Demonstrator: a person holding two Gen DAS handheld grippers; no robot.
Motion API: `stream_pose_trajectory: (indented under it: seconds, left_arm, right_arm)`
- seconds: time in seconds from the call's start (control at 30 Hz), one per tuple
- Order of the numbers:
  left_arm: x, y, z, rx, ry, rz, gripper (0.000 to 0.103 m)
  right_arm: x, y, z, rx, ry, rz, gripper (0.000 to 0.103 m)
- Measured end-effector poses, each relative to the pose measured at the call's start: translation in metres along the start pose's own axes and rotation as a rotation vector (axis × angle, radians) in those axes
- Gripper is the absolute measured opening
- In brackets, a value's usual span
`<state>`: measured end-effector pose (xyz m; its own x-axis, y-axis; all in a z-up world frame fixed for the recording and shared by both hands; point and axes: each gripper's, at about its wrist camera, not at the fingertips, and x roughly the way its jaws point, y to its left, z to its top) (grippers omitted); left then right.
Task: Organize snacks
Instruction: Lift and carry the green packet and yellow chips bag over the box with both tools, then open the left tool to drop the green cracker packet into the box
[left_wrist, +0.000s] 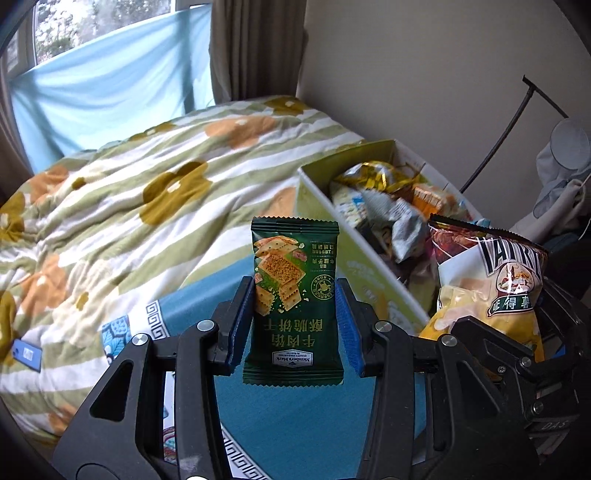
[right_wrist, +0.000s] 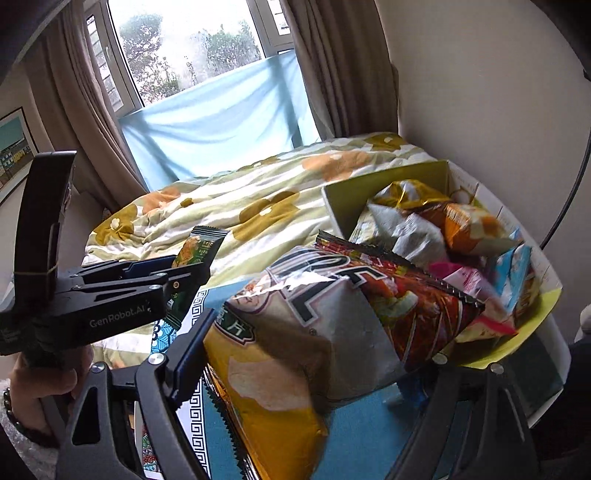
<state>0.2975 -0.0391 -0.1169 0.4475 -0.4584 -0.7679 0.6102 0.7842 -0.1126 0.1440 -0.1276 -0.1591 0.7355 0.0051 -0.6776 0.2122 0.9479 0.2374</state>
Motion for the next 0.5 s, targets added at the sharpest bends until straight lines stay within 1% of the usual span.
stream_pose_trajectory:
  seconds: [0.1,0.17,0.23,0.27,0.37,0.5]
  left_arm:
    - [0.000,-0.034,0.014,-0.026,-0.036,0.006,0.039]
    - [0.006,-0.057,0.023,-0.069,-0.042,0.020,0.039]
    - [0.012,-0.079,0.029,-0.118,-0.054,0.012,0.039]
    - [0.017,-0.091,0.032,-0.132,-0.052,0.012,0.039]
    - [0.037,-0.123,0.037,-0.146,-0.027,0.049,0.040]
    - [0.060,-0.149,0.034,-0.214,0.012,0.069,0.040]
  right_arm:
    - [-0.020,-0.028,0.017,-0.018,-0.027,0.001,0.082]
    - [-0.030,-0.053,0.028,-0.036,-0.039,0.004,0.082]
    - [-0.034,-0.077,0.040,-0.043,-0.033,0.020,0.082]
    - [-0.036,-0.089,0.046,-0.044,-0.028,0.037,0.082]
    - [-0.042,-0.122,0.063,-0.075,-0.034,0.064,0.082]
    - [-0.043,-0.164,0.081,-0.097,-0.043,0.082,0.082]
